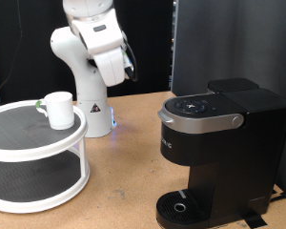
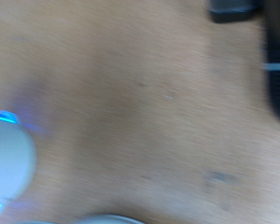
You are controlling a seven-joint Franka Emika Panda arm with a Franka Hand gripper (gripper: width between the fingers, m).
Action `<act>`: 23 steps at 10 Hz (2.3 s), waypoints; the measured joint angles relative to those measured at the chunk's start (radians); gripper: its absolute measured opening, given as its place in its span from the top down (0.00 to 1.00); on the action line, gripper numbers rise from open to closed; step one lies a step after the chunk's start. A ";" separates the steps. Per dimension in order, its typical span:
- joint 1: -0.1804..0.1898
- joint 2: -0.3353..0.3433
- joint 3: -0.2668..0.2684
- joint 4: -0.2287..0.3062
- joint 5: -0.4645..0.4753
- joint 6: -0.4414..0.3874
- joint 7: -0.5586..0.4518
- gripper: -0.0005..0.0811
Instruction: Make a cup of coffee with the keurig machine
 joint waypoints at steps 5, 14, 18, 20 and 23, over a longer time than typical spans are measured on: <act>0.000 0.012 0.000 0.028 -0.024 0.008 -0.007 0.99; -0.004 -0.068 -0.001 -0.054 -0.003 0.225 0.078 0.99; -0.031 -0.121 -0.006 -0.135 0.082 0.454 0.290 0.99; -0.042 -0.137 -0.006 -0.130 -0.005 0.422 0.287 0.99; -0.046 -0.149 -0.016 -0.119 -0.008 0.407 0.287 0.99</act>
